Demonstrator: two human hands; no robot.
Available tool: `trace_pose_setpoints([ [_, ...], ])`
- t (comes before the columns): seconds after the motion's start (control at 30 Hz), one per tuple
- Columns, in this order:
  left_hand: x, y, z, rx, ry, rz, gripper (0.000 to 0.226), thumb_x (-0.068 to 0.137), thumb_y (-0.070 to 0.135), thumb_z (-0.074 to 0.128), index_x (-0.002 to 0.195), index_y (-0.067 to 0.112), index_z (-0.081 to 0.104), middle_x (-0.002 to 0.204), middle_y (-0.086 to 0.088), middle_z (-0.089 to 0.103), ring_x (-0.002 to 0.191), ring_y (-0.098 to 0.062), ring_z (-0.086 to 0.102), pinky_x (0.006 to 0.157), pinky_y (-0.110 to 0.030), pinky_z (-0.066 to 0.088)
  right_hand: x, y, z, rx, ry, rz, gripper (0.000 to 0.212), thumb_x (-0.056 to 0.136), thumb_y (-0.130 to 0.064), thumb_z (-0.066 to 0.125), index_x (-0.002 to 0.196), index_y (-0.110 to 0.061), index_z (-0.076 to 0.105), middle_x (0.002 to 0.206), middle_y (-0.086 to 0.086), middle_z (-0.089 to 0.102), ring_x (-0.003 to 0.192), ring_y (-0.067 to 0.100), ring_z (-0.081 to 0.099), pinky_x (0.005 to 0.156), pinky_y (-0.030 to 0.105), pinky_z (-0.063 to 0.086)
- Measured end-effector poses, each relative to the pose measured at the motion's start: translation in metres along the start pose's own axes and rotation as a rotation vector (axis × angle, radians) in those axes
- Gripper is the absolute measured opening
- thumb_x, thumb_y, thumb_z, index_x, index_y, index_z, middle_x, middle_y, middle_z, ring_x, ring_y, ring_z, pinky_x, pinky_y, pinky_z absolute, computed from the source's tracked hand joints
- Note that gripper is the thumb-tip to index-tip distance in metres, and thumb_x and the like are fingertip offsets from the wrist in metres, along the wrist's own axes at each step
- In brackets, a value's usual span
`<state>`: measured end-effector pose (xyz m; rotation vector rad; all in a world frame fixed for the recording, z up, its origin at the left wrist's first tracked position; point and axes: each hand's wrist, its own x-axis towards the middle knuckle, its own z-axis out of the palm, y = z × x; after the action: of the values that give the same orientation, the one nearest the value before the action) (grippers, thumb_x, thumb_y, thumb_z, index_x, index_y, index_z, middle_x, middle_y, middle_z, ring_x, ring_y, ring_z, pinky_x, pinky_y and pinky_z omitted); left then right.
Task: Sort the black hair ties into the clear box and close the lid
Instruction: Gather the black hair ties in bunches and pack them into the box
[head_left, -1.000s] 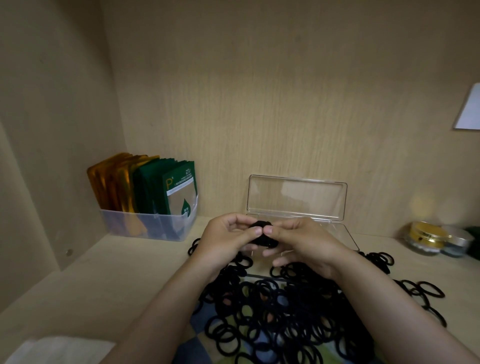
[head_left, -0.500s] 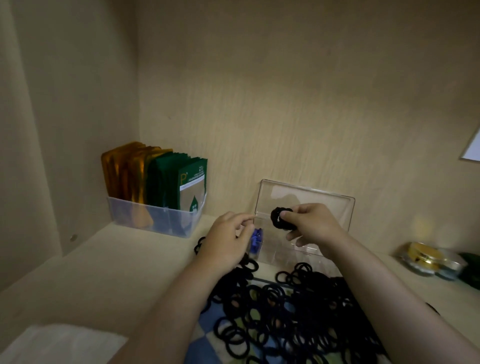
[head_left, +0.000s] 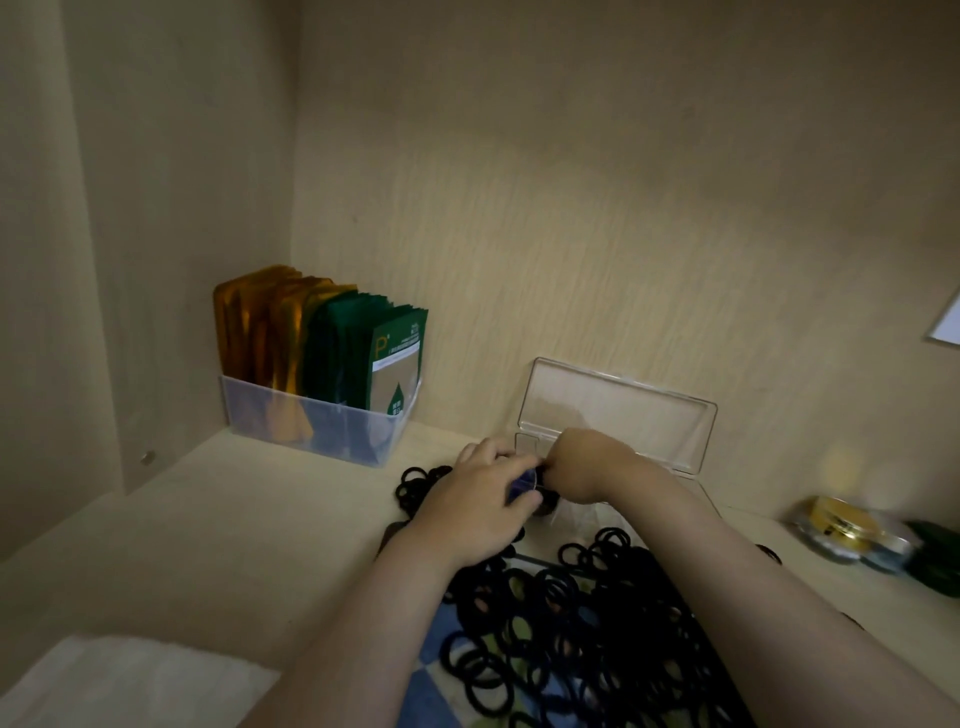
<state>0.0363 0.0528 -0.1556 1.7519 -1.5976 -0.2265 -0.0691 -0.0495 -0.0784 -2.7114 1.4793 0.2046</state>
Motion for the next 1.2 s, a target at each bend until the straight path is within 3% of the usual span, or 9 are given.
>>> trace_pose_setpoints([
  [0.2,-0.001,0.001,0.003,0.006,-0.05,0.009,0.044,0.096,0.048,0.05,0.14,0.042,0.047,0.15,0.008,0.027,0.142,-0.009,0.014,0.115,-0.034,0.026,-0.008,0.018,-0.01,0.117,-0.003,-0.111,0.031,0.091,-0.016,0.048,0.101,-0.01,0.077,0.107,0.01,0.073,0.101,0.026,0.066,0.092,0.039,0.054],
  [0.3,0.001,0.002,0.004,-0.036,-0.004,0.001,0.045,0.097,0.044,0.051,0.142,0.041,0.046,0.146,0.009,0.032,0.14,-0.007,0.017,0.108,-0.025,0.023,-0.019,0.023,-0.003,0.162,0.079,-0.147,0.034,0.088,-0.024,0.046,0.097,-0.016,0.078,0.101,0.007,0.073,0.097,0.025,0.065,0.088,0.036,0.054],
  [0.4,0.001,0.001,0.003,-0.024,0.019,0.008,0.045,0.096,0.043,0.052,0.141,0.043,0.045,0.144,0.011,0.036,0.138,-0.007,0.021,0.105,-0.024,0.025,-0.027,0.025,0.012,0.084,0.09,-0.217,0.048,0.081,-0.038,0.033,0.096,-0.025,0.077,0.114,0.007,0.064,0.114,0.028,0.052,0.097,0.039,0.045],
  [0.57,-0.003,0.004,0.0,0.023,-0.002,0.005,0.047,0.095,0.049,0.051,0.141,0.047,0.044,0.148,0.012,0.032,0.14,-0.006,0.018,0.112,-0.028,0.023,-0.04,0.036,0.012,0.151,0.123,-0.269,0.039,0.097,-0.026,0.044,0.131,-0.031,0.064,0.149,0.007,0.043,0.141,0.023,0.031,0.113,0.033,0.027],
  [0.63,-0.003,0.01,-0.003,0.089,0.054,0.046,0.043,0.095,0.048,0.051,0.138,0.044,0.047,0.141,0.015,0.036,0.135,-0.006,0.024,0.11,-0.029,0.025,-0.048,0.045,0.007,0.231,0.249,-0.285,0.038,0.095,-0.023,0.049,0.129,-0.029,0.065,0.142,0.003,0.049,0.133,0.019,0.044,0.109,0.03,0.033],
  [0.7,-0.005,0.018,-0.007,0.117,0.113,0.118,0.033,0.096,0.044,0.052,0.128,0.041,0.056,0.125,0.017,0.043,0.124,-0.005,0.032,0.102,-0.026,0.03,-0.06,0.054,0.001,0.327,0.305,-0.287,0.031,0.094,-0.019,0.053,0.117,-0.03,0.07,0.123,-0.007,0.06,0.108,0.01,0.059,0.095,0.024,0.043],
  [0.87,-0.011,0.044,-0.008,0.103,0.004,0.158,0.009,0.092,0.038,0.058,0.092,0.036,0.067,0.083,0.02,0.055,0.08,0.001,0.052,0.07,-0.024,0.041,-0.095,0.074,0.004,0.416,0.206,-0.324,0.015,0.088,-0.021,0.067,0.092,-0.031,0.077,0.06,-0.035,0.06,0.057,-0.007,0.056,0.058,0.008,0.039],
  [1.0,-0.013,0.054,0.0,0.116,-0.161,0.157,0.007,0.085,0.04,0.063,0.087,0.038,0.069,0.084,0.019,0.061,0.079,0.001,0.059,0.077,-0.03,0.054,-0.113,0.09,0.018,0.449,0.092,-0.347,0.011,0.081,-0.026,0.078,0.091,-0.03,0.078,0.07,-0.026,0.068,0.058,-0.008,0.058,0.057,0.007,0.039],
  [1.2,-0.015,0.058,0.011,0.03,-0.255,0.158,0.007,0.079,0.038,0.071,0.086,0.038,0.07,0.093,0.016,0.066,0.087,-0.003,0.062,0.085,-0.036,0.054,-0.12,0.103,0.026,0.26,0.003,-0.329,0.033,0.064,-0.046,0.087,0.092,-0.037,0.073,0.09,-0.02,0.063,0.077,-0.006,0.056,0.067,0.015,0.044],
])
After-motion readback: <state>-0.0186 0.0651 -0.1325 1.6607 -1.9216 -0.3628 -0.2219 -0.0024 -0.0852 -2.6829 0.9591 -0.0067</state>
